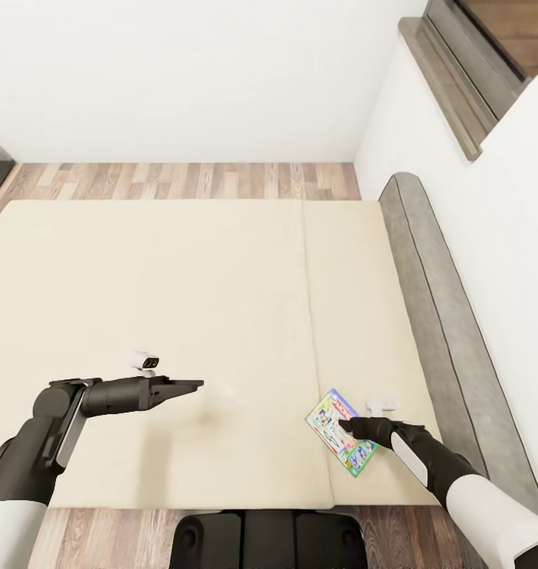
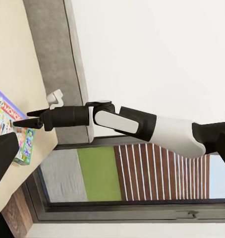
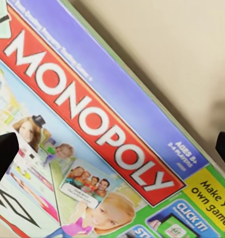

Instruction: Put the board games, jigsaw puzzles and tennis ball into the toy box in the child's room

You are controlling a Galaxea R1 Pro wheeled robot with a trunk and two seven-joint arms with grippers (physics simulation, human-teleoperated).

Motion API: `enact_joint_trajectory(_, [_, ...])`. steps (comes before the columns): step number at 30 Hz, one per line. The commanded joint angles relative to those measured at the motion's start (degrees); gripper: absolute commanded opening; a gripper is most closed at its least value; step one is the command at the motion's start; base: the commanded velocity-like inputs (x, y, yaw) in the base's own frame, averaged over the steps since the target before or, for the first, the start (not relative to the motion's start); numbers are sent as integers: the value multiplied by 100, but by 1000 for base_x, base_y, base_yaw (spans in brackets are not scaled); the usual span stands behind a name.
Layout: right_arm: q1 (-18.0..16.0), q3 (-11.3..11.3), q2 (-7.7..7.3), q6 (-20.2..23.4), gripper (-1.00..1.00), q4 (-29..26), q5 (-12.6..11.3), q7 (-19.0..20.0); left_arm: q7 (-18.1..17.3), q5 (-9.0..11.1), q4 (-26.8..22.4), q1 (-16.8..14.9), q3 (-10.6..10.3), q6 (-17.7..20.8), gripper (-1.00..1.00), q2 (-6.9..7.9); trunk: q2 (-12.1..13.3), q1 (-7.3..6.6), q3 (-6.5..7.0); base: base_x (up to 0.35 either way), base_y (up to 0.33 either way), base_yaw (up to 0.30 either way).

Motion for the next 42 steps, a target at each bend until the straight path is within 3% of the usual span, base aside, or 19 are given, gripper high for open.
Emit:
enact_joint_trajectory(1, [-3,27,-6,22,100,-8,-27,-1,-22,-2,-1,-1,-1,59,100,3,-9,3,-15,0,0,0])
enact_joint_trajectory(19, [-4,30,-5,22,100,-8,-27,-1,-22,-3,-1,-2,-1,58,100,10,-9,3,-173,0,0,0])
enact_joint_trajectory(37, [-3,38,2,-71,100,-8,-30,-9,-22,-2,-1,-2,-1,59,100,2,-9,3,-188,0,0,0])
enact_joint_trajectory(38, [-36,91,-21,-28,100,-54,-132,134,-22,-2,16,2,35,49,100,6,-9,3,-187,0,0,0])
enact_joint_trajectory(42, [-23,101,108,-47,100,-75,-135,171,-22,-2,16,1,52,49,100,-2,-9,3,-187,0,0,0])
